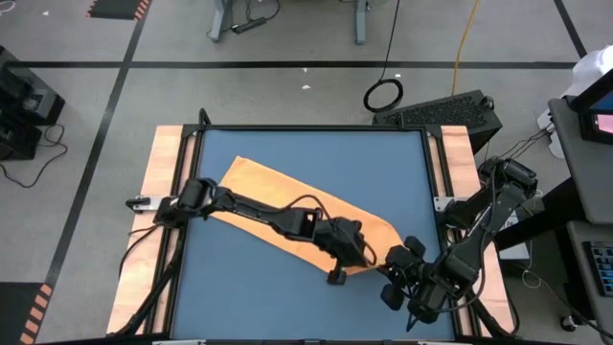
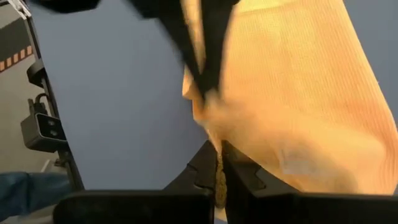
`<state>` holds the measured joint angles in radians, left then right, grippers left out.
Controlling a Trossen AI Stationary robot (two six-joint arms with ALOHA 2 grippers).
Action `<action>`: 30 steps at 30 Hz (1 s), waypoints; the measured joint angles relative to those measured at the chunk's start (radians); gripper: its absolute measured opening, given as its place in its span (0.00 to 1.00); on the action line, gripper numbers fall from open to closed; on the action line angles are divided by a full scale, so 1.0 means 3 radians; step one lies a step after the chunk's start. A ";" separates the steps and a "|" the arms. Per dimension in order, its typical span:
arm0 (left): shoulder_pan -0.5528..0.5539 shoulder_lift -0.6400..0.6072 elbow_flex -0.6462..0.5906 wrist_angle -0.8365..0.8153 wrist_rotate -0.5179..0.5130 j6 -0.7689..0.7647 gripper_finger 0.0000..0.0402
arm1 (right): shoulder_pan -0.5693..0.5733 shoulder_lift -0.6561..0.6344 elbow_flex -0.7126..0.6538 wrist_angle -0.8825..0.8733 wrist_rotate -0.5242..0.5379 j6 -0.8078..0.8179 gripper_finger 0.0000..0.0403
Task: Roll towel into tight, uniform cylinder
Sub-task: Fold the orange microfiber cloth
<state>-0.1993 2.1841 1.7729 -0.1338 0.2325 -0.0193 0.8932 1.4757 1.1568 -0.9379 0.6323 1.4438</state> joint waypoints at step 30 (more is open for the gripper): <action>0.0011 0.0059 0.0000 -0.0034 -0.0083 -0.0116 0.00 | -0.0020 0.0000 0.0000 -0.0070 0.0162 -0.0261 0.21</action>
<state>-0.1959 2.2017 1.7729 -0.1440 0.2077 -0.0541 0.8871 1.4757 1.1568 -0.9588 0.6810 1.3655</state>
